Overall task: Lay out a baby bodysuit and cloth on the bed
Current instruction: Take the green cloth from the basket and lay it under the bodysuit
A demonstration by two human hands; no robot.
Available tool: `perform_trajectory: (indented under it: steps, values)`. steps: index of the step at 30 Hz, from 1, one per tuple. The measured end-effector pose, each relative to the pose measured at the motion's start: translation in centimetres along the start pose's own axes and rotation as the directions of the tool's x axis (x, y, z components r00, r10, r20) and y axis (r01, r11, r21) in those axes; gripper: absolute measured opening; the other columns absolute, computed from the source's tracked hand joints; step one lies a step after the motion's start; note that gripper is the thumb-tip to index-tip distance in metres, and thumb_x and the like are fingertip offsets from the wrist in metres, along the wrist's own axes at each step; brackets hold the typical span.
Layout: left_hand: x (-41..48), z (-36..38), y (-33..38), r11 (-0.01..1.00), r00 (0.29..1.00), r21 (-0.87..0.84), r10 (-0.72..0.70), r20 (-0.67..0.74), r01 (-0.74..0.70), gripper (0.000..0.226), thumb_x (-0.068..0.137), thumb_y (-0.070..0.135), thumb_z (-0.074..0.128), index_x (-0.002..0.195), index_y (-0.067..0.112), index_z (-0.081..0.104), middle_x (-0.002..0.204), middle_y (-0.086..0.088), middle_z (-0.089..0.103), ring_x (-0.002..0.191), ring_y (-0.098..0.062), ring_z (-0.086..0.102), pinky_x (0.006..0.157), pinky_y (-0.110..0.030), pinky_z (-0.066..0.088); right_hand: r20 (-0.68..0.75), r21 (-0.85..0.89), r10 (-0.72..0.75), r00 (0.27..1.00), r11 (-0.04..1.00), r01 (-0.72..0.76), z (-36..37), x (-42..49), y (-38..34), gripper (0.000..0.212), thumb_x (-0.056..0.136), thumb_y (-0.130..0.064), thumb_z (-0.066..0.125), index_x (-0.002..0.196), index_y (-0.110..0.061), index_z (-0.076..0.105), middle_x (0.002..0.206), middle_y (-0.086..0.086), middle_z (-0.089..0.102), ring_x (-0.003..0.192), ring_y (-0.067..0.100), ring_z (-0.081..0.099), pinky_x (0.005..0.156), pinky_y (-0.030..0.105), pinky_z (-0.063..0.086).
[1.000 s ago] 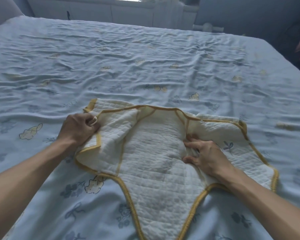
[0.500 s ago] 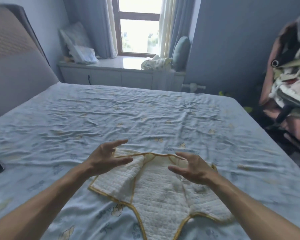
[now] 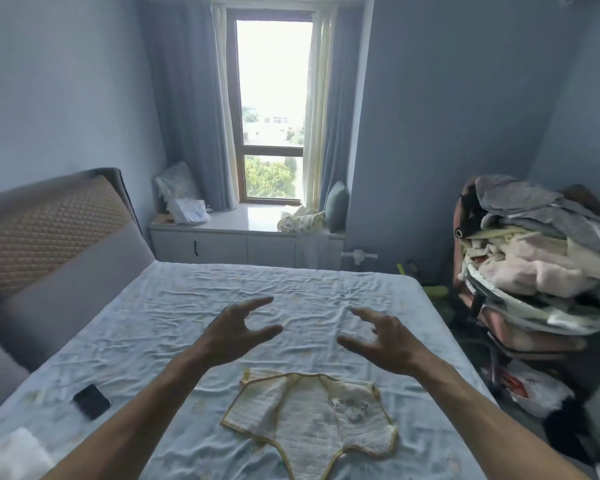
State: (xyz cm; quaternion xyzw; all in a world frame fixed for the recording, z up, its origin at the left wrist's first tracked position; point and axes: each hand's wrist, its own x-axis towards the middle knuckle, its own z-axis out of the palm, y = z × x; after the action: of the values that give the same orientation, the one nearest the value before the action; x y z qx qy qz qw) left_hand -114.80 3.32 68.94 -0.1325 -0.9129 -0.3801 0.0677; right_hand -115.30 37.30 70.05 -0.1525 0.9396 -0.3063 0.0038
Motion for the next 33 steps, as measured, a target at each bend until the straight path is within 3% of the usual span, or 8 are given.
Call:
perform_trajectory:
  steps: [6, 11, 15, 19, 24, 28, 33]
  values:
    - [-6.1, -8.2, 9.9, 0.972, 0.999, 0.234, 0.015, 0.031, -0.022, 0.084, 0.087, 0.066, 0.070, 0.158, 0.028, 0.045, 0.162, 0.007, 0.047, 0.149, -0.013, 0.043, 0.120, -0.030, 0.033, -0.047, -0.034, 0.018, 0.999, 0.999, -0.020, -7.6, -7.7, -6.3, 0.100, 0.079, -0.079, 0.065, 0.156, -0.020, 0.044, 0.160, 0.001, 0.048, 0.146, 0.020, 0.048, 0.118, 0.039, 0.041]
    - [-10.4, -11.3, 13.0, 0.953, 0.997, 0.300, -0.025, -0.077, 0.047, 0.095, 0.082, 0.078, 0.063, 0.159, 0.027, 0.042, 0.162, 0.005, 0.047, 0.148, -0.015, 0.045, 0.121, -0.035, 0.036, -0.123, -0.092, 0.034, 0.992, 0.995, -0.046, -9.4, -11.6, -7.5, 0.097, 0.083, -0.073, 0.067, 0.156, -0.014, 0.043, 0.161, 0.005, 0.047, 0.148, 0.023, 0.045, 0.120, 0.038, 0.037]
    - [-13.0, -11.7, 15.3, 0.927, 0.968, 0.336, -0.089, -0.233, 0.166, 0.103, 0.082, 0.081, 0.058, 0.160, 0.017, 0.040, 0.164, -0.004, 0.044, 0.149, -0.024, 0.045, 0.120, -0.042, 0.039, -0.212, -0.124, 0.042, 0.976, 0.990, -0.070, -10.1, -12.3, -8.9, 0.098, 0.084, -0.075, 0.062, 0.157, -0.012, 0.041, 0.159, 0.009, 0.049, 0.145, 0.028, 0.048, 0.116, 0.045, 0.043]
    - [-16.1, -11.6, 17.8, 0.896, 0.921, 0.342, -0.155, -0.356, 0.283, 0.097, 0.086, 0.075, 0.059, 0.158, 0.013, 0.042, 0.163, -0.007, 0.047, 0.148, -0.027, 0.046, 0.119, -0.042, 0.039, -0.241, -0.145, 0.016, 0.970, 0.988, -0.053, -11.0, -11.4, -10.4, 0.097, 0.085, -0.074, 0.060, 0.156, -0.013, 0.041, 0.154, 0.014, 0.054, 0.140, 0.033, 0.053, 0.108, 0.047, 0.050]
    - [-21.8, -11.3, 20.3, 0.850, 0.824, 0.293, -0.249, -0.509, 0.438, 0.092, 0.087, 0.075, 0.060, 0.157, 0.017, 0.044, 0.162, -0.004, 0.048, 0.146, -0.026, 0.049, 0.116, -0.042, 0.042, -0.187, -0.161, -0.110, 0.976, 0.984, 0.080, -10.9, -10.0, -12.2, 0.098, 0.082, -0.079, 0.056, 0.150, -0.010, 0.049, 0.144, 0.015, 0.063, 0.129, 0.035, 0.061, 0.102, 0.049, 0.053]
    - [-28.5, -11.7, 22.7, 0.780, 0.722, 0.241, -0.350, -0.597, 0.577, 0.096, 0.085, 0.074, 0.061, 0.159, 0.016, 0.041, 0.163, -0.007, 0.046, 0.148, -0.028, 0.046, 0.119, -0.045, 0.041, -0.037, -0.148, -0.252, 0.967, 0.958, 0.244, -9.1, -10.6, -15.4, 0.103, 0.081, -0.080, 0.062, 0.154, -0.010, 0.044, 0.155, 0.015, 0.053, 0.140, 0.035, 0.053, 0.110, 0.051, 0.048]
    - [-39.4, -13.8, 25.2, 0.697, 0.555, 0.111, -0.453, -0.698, 0.709, 0.095, 0.085, 0.070, 0.065, 0.161, 0.020, 0.037, 0.167, -0.004, 0.040, 0.153, -0.024, 0.039, 0.122, -0.043, 0.035, 0.077, -0.049, -0.431, 0.899, 0.899, 0.436, -5.0, -13.1, -23.3, 0.108, 0.076, -0.085, 0.062, 0.156, -0.015, 0.043, 0.159, 0.009, 0.049, 0.145, 0.032, 0.047, 0.113, 0.050, 0.044]
